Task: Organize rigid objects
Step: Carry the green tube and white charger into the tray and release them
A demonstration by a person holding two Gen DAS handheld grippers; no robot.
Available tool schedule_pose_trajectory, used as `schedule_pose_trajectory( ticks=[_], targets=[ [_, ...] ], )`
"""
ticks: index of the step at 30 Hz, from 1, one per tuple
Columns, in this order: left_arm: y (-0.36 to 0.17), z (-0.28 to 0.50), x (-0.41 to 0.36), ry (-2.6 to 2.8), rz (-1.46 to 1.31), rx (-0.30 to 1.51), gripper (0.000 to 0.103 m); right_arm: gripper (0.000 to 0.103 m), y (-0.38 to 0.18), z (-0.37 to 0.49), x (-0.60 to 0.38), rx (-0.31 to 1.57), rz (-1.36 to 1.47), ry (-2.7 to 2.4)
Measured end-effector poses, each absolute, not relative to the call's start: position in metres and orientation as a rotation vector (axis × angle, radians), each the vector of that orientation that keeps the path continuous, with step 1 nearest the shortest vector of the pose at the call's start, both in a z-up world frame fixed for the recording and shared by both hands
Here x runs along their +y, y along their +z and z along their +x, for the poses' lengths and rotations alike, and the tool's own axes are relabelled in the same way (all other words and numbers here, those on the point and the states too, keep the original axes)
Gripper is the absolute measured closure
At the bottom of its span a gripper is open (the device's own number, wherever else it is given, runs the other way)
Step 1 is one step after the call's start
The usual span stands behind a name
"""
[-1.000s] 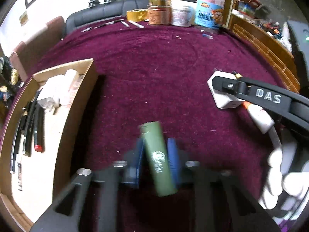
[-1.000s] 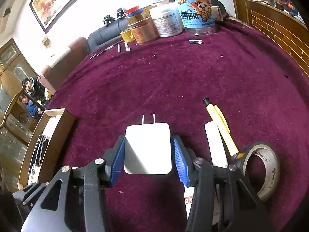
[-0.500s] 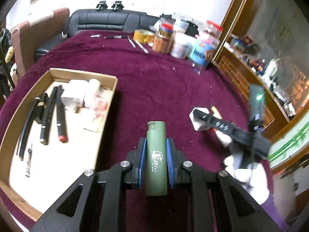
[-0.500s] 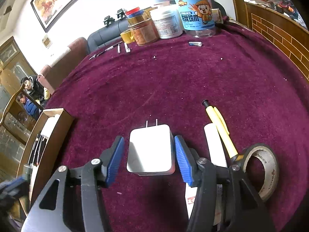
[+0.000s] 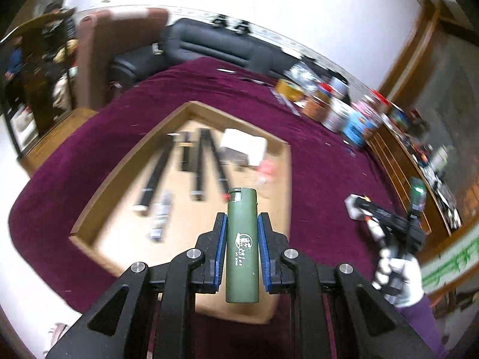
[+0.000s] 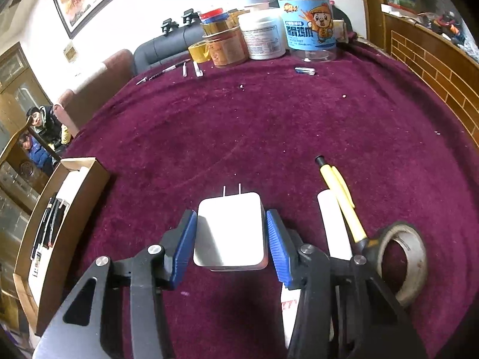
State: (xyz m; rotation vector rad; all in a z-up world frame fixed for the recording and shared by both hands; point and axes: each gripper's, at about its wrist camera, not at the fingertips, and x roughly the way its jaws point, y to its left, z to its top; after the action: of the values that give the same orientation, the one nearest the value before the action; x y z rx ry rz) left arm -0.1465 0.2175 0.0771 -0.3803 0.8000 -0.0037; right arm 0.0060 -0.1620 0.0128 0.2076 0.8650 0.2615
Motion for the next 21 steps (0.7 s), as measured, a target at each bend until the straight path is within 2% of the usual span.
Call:
schedule_pose_trajectory(
  ticks=[8, 18, 19, 21],
  targets=[
    [0.035, -0.129, 0.240, 0.013, -0.401, 0.873, 0.086, 0.058, 0.062, -0.028, -0.124, 0.849, 0.290, 0.440],
    [0.005, -0.069, 0.260, 0.121, -0.359, 0.998, 0.086, 0.057, 0.059, -0.045, 0.007, 0.962, 0.187, 0.678],
    [0.005, -0.069, 0.263, 0.137, -0.360, 0.998, 0.084, 0.057, 0.056, -0.045, 0.020, 0.978, 0.171, 0.696],
    [0.008, -0.074, 0.270, 0.109, -0.410, 0.990, 0.073, 0.057, 0.049, -0.045, 0.042, 1.001, 0.134, 0.720]
  ],
)
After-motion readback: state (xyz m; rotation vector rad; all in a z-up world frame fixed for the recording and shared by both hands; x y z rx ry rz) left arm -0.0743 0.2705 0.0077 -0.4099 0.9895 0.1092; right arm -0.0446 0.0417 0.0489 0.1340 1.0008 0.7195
